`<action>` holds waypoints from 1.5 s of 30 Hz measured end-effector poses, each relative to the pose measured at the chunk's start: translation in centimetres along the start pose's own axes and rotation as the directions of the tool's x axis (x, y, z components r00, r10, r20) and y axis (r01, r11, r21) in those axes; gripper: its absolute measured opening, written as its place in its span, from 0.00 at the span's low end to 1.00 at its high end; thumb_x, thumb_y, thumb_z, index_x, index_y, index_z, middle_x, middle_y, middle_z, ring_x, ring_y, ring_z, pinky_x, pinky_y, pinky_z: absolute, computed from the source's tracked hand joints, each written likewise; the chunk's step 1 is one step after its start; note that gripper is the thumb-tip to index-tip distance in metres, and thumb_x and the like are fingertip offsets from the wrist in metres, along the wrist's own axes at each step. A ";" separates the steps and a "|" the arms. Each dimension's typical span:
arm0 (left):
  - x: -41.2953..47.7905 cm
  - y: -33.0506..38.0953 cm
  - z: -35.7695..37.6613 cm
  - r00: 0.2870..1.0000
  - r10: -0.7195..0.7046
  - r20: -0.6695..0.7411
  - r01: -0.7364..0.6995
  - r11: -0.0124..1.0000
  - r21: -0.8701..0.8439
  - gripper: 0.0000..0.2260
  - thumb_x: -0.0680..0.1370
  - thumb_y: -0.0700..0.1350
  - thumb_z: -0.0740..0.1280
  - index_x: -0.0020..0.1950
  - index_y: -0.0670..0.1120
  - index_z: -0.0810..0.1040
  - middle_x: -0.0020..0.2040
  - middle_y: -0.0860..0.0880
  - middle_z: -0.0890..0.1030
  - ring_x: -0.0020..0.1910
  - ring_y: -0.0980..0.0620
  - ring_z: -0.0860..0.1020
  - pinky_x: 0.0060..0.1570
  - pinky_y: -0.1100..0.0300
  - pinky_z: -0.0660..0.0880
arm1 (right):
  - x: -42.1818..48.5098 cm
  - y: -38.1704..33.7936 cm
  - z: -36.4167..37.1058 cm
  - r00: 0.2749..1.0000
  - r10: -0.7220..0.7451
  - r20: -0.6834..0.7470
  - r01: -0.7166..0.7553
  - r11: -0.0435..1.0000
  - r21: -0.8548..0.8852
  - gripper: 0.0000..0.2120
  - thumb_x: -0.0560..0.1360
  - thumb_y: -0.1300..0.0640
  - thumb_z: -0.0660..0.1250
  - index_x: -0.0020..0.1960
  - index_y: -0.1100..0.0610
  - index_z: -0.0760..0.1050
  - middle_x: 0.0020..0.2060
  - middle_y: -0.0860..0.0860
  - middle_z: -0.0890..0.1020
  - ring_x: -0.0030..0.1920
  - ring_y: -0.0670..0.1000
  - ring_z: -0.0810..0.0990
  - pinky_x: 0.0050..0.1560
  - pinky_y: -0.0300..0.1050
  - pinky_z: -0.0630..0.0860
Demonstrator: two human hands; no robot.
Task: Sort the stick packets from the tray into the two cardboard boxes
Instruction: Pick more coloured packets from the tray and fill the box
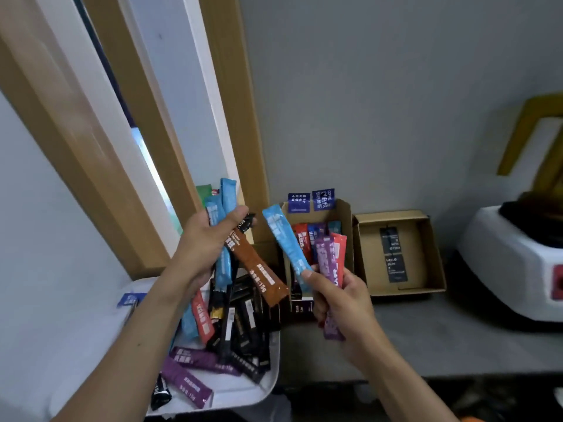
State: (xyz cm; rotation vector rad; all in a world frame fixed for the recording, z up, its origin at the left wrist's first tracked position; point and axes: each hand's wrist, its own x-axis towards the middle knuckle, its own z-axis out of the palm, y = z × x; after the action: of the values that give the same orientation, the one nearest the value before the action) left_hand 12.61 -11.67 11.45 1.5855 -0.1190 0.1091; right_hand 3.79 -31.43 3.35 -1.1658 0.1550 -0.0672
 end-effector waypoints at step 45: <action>0.9 -2.2 1.6 0.964 0.213 -0.159 -0.153 0.934 0.324 0.09 0.76 0.56 0.73 0.51 0.55 0.76 0.44 0.50 0.82 0.41 0.55 0.84 0.37 0.66 0.78 | 10.3 6.4 -0.8 0.966 -0.208 -0.155 0.023 0.664 -0.748 0.22 0.77 0.54 0.73 0.69 0.54 0.73 0.64 0.52 0.81 0.65 0.53 0.81 0.63 0.54 0.81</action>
State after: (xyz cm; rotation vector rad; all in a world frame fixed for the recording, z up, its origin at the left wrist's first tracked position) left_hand 13.78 -13.25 9.38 1.8655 -0.1026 0.4458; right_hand 13.68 -31.03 -3.70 -2.0034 0.3325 -0.2759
